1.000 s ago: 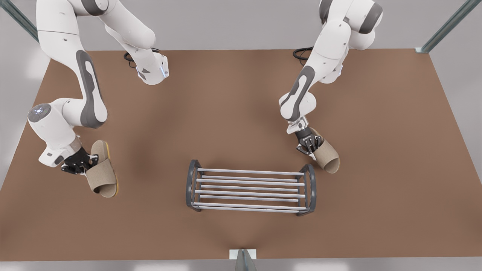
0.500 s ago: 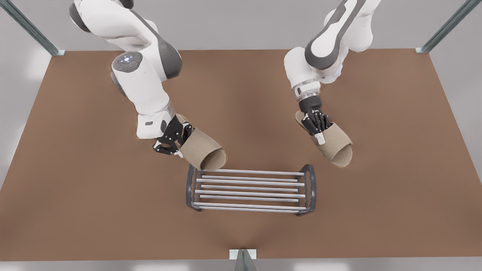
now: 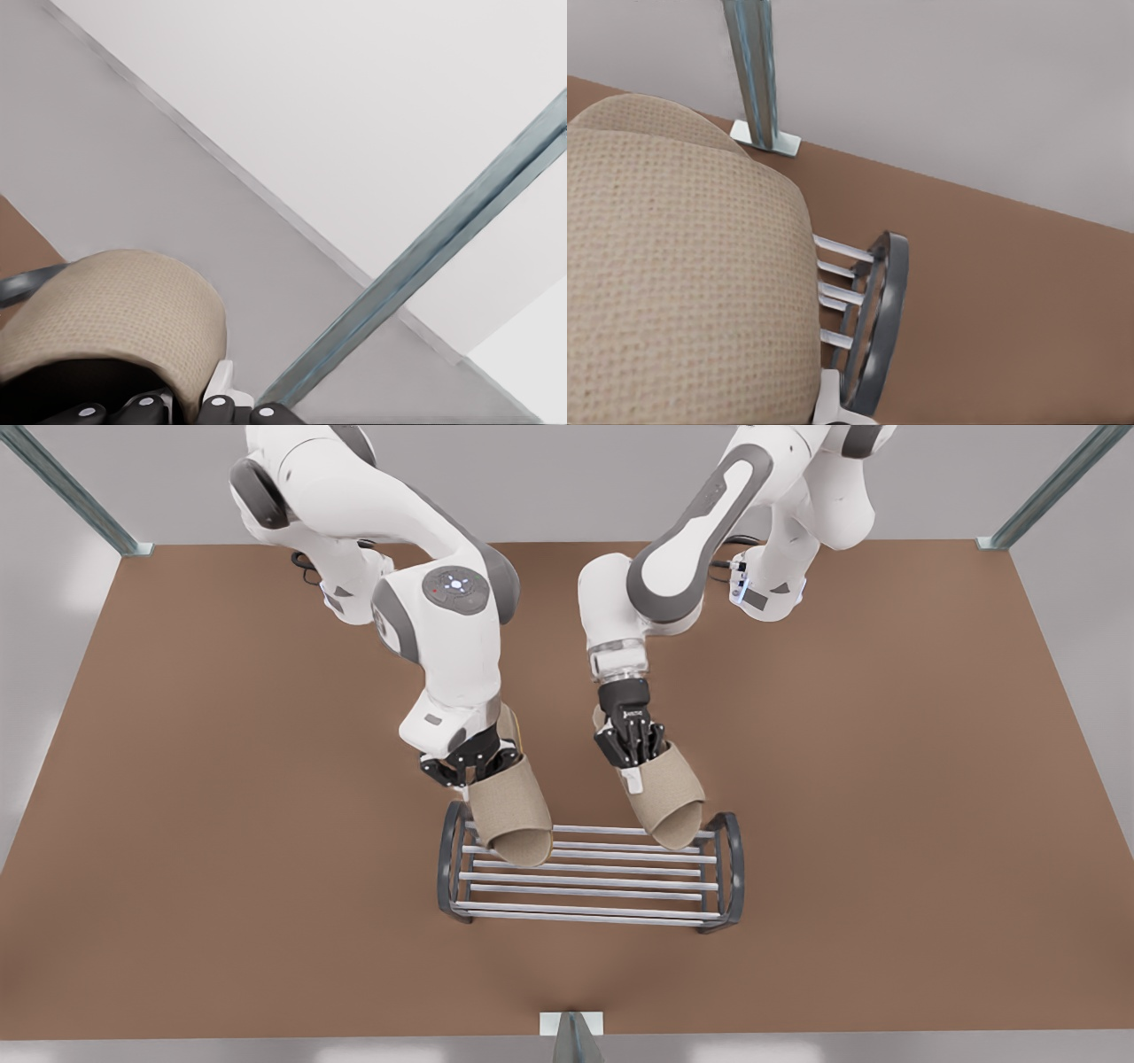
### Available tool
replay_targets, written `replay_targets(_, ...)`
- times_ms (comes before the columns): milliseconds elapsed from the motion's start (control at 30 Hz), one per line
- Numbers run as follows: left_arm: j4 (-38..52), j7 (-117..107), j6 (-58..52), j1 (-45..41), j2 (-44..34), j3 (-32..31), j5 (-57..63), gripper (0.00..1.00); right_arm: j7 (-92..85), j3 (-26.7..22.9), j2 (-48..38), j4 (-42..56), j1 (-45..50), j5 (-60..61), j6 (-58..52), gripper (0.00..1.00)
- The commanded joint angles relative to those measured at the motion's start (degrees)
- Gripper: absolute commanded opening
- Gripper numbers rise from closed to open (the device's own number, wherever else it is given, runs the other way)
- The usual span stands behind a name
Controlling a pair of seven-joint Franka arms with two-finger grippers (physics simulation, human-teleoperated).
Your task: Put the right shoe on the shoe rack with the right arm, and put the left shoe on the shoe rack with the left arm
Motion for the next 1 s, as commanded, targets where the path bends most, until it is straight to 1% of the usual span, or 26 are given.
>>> replay_targets(0,1.74,3.90,0.80,0.23,2.11,0.02,-1.14,0.21,36.50,-3.21,2.38,2.70,3.48,-0.64,-1.15,0.21)
replay_targets(33,2.89,3.90,0.89,1.02,3.70,0.02,-1.22,0.21,37.56,-5.93,3.43,3.14,5.94,-0.55,-1.06,0.21)
replay_targets(67,5.17,3.90,0.89,1.20,5.19,0.02,-2.98,0.21,38.61,-6.99,4.32,3.59,6.91,-0.64,-0.89,0.21)
replay_targets(100,5.26,3.98,0.89,1.37,5.90,0.02,-3.07,0.21,39.93,-7.08,4.84,3.59,7.00,-0.73,-0.89,0.21)
replay_targets(300,5.61,3.90,1.50,3.48,7.48,0.02,-5.00,0.21,39.93,-6.99,5.55,3.41,6.30,-2.13,-0.97,0.21)
replay_targets(467,5.70,3.99,5.19,5.68,9.76,-0.07,-7.11,0.21,42.13,-6.90,6.69,3.06,7.09,-2.13,-0.53,0.21)
replay_targets(567,8.87,3.99,6.25,6.65,13.19,-0.16,-9.22,0.21,42.57,-6.90,7.83,2.79,8.14,-2.66,-0.01,0.21)
replay_targets(633,9.74,3.90,6.60,6.65,13.98,-0.16,-9.40,0.21,45.56,-6.90,9.41,2.79,8.67,-3.71,1.40,0.21)
replay_targets(767,10.54,3.99,8.80,8.32,16.09,-0.33,-10.98,0.21,45.12,-6.73,9.50,2.18,7.09,-5.39,2.72,0.21)
replay_targets(867,10.54,3.90,9.68,9.64,16.53,-0.69,-11.07,0.21,45.03,-5.06,9.33,2.27,4.45,-5.03,2.89,0.21)
replay_targets(967,10.62,3.99,11.61,10.95,17.85,-0.77,-11.77,0.21,45.47,-4.62,9.50,2.18,5.33,-4.86,3.86,0.21)
